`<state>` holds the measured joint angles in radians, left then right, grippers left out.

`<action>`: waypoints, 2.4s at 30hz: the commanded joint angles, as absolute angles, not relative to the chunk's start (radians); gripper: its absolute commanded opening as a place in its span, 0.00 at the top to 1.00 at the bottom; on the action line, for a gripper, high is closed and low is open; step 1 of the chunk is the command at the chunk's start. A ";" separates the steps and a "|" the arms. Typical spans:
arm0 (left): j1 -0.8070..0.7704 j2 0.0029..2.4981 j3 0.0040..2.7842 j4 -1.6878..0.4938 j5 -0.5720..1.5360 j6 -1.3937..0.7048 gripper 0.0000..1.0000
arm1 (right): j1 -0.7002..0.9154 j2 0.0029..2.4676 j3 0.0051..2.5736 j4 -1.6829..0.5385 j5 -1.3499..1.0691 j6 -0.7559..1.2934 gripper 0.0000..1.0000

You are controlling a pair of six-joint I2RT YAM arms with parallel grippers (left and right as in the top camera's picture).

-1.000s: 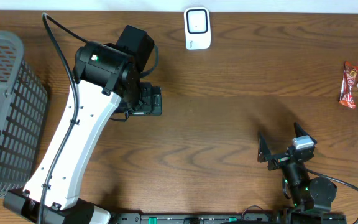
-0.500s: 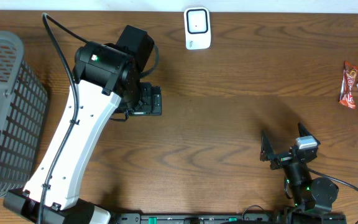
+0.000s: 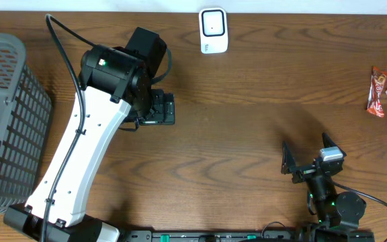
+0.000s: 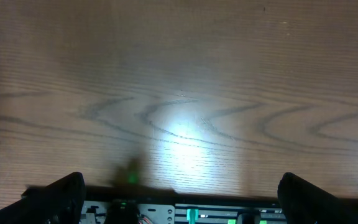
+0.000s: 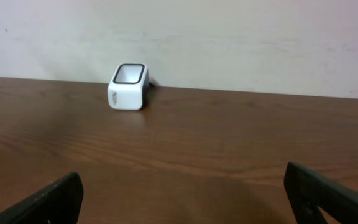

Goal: Scan the item barcode

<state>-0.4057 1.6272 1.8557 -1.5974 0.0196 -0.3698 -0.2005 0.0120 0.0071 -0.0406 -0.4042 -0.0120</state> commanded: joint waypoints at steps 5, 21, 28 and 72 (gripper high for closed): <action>-0.400 1.629 1.855 -1.603 0.014 -0.379 0.02 | -0.204 0.006 0.006 -0.045 -0.395 -0.016 0.01; -0.400 1.625 1.855 -1.603 0.014 -0.379 0.02 | -0.204 0.006 0.006 -0.045 -0.395 -0.016 0.01; -0.399 1.527 1.855 -1.607 -0.006 -0.350 0.02 | -0.204 0.006 0.006 -0.045 -0.395 -0.016 0.01; -0.040 0.027 0.121 -0.036 -0.078 -0.273 0.02 | -0.204 0.006 0.006 -0.045 -0.395 -0.016 0.01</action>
